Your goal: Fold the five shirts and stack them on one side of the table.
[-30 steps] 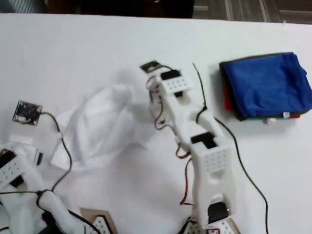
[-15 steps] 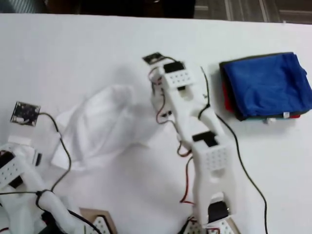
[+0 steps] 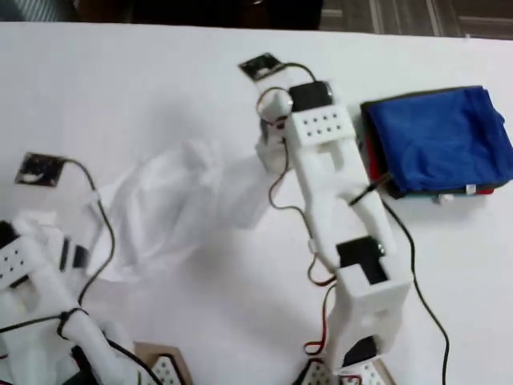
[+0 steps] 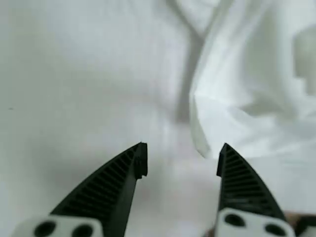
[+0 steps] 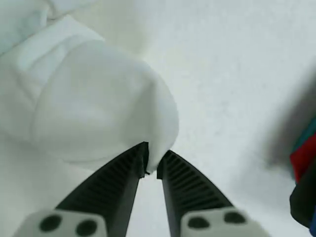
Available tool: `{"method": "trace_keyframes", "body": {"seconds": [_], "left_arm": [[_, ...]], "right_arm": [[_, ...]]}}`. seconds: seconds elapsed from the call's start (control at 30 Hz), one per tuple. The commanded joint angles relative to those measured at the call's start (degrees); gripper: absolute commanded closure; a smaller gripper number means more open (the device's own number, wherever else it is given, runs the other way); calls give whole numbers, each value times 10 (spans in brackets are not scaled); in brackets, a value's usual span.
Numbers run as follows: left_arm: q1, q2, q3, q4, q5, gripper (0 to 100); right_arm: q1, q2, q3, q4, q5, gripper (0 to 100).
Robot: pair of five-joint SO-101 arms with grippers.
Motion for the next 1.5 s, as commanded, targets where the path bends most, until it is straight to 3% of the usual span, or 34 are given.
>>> {"method": "trace_keyframes", "body": {"seconds": [0.0, 0.47, 0.67, 1.0, 1.23, 1.47], "left_arm": [[40, -4, -6, 27, 2, 752], [67, -3, 145, -138, 9, 752], [118, -3, 156, -131, 47, 752], [118, -2, 167, -128, 45, 758], [121, 78, 149, -121, 43, 980], [121, 139, 104, -117, 44, 974]], "right_arm": [[20, -37, -23, 5, 4, 980], [15, -41, -23, 5, 5, 980], [15, -43, -23, 6, 5, 980], [15, -53, -25, 21, 5, 980], [15, -109, -24, 21, 5, 980], [15, -117, -23, 22, 5, 980]]}}
